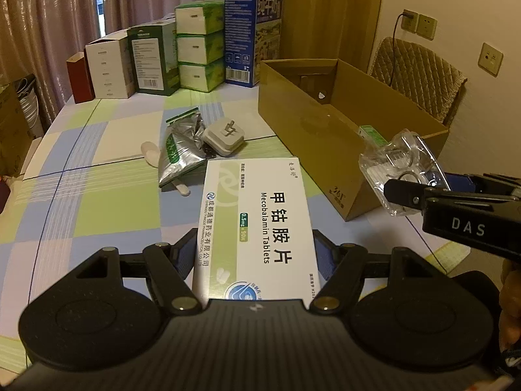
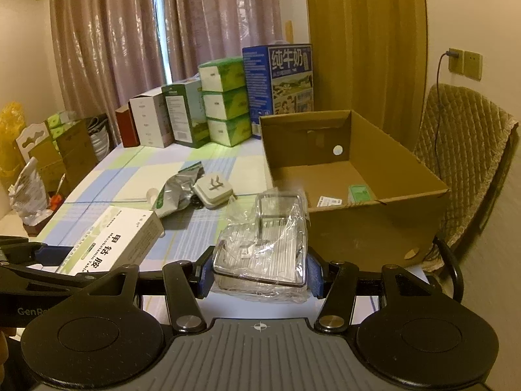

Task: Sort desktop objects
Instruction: 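Carry the wrapped rack and tablets box over the cardboard box with both tools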

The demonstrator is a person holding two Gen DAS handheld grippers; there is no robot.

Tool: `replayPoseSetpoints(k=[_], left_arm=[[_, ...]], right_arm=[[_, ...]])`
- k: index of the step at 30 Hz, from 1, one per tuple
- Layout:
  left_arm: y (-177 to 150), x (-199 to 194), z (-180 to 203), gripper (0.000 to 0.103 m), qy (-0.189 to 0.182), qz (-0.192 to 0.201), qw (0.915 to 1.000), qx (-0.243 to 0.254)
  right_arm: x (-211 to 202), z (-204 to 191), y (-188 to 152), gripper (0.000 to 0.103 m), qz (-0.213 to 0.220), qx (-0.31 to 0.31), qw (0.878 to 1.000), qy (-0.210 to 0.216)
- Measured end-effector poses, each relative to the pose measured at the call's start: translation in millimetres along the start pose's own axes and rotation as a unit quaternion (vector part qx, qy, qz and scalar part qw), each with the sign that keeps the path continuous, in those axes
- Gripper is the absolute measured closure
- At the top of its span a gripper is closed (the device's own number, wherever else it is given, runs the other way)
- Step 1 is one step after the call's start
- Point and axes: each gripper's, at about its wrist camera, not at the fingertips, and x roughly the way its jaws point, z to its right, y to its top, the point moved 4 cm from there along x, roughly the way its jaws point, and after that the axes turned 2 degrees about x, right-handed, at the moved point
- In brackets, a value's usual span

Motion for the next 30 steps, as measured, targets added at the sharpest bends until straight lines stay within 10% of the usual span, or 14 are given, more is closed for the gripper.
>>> replayPoseSetpoints(k=[15,30], left_arm=[[17,5,17,0.036,-0.010,0.002,0.9999,-0.011],[104,48,90,0.036,-0.067,0.033,0.9972,0.012]], right_arm=[[-15,31,12,0.051,0.022,-0.002,1.000,-0.021],[11,119,90,0.051,0.055,0.000,0.998,-0.045]])
